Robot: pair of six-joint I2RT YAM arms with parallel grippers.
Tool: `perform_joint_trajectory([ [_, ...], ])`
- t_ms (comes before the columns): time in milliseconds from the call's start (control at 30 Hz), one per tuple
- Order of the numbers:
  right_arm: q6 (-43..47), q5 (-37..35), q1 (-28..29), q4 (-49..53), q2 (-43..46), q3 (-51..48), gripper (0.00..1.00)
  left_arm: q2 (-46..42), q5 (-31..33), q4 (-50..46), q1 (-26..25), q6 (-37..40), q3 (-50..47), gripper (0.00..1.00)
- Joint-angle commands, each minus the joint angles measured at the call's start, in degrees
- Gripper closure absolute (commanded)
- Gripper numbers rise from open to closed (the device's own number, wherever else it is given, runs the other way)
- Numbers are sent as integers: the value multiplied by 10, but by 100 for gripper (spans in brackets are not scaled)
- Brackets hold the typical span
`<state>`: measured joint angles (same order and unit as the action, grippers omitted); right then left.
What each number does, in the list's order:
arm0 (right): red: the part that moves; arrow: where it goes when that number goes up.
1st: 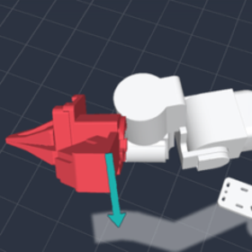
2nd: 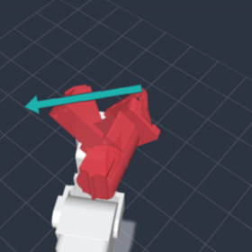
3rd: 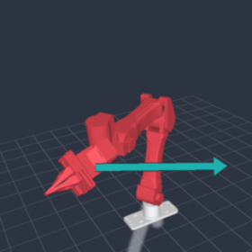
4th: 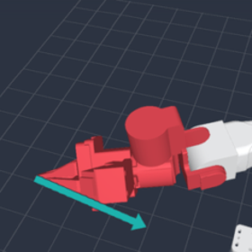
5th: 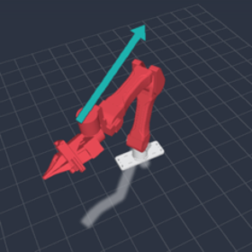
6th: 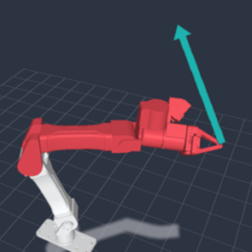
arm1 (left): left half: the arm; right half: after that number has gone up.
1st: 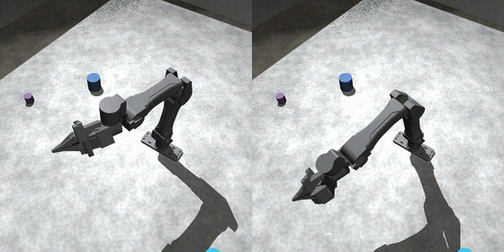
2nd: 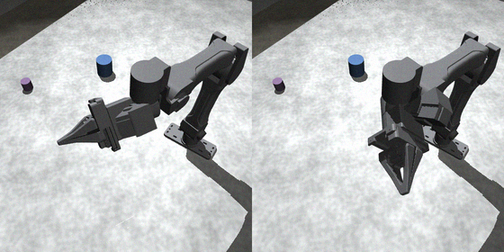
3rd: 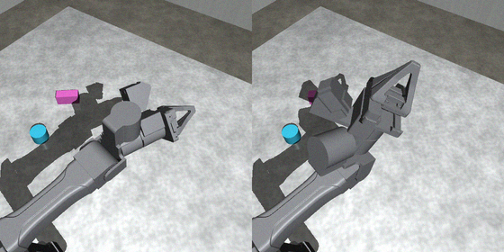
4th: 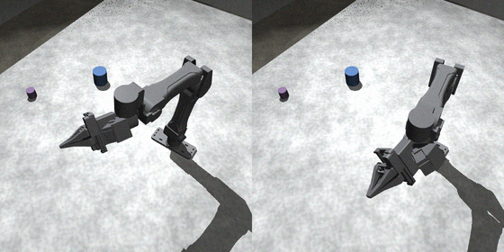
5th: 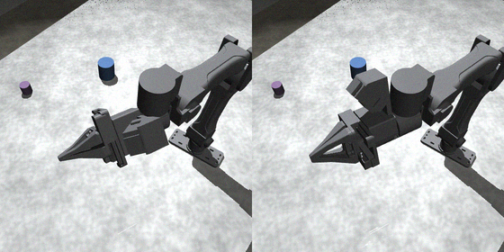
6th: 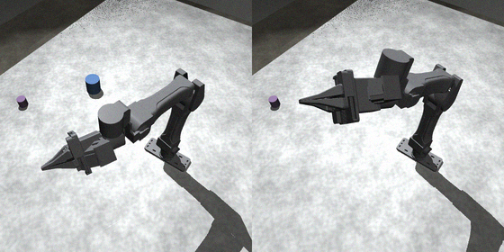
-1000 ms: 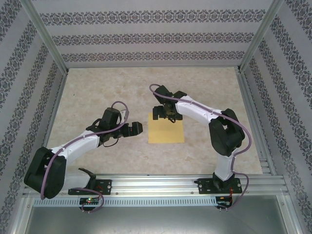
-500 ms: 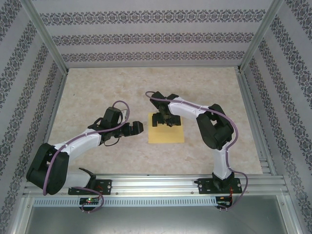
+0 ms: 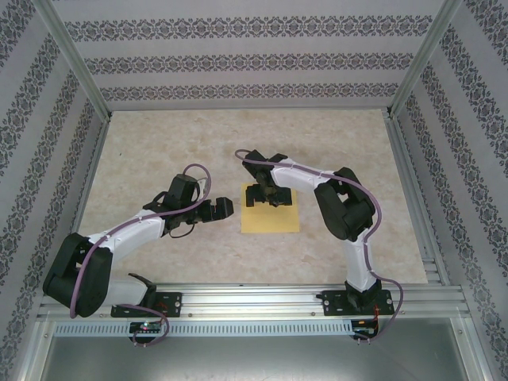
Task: Fold a paper plane with a square sheet of paper (pick it up from the middle)
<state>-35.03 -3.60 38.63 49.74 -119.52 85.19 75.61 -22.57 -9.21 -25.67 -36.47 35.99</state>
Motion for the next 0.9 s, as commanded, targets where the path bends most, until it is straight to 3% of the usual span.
perform_joint_trajectory([
  [0,-15,14,10,-12,-33,-27,2,1,4,1,-7,2,15,0],
  [267,-17,-17,16,15,-41,-13,3,2,5,0,-7,4,12,0],
  [867,-18,9,14,-2,-40,-15,10,-2,6,-5,-7,6,10,0],
])
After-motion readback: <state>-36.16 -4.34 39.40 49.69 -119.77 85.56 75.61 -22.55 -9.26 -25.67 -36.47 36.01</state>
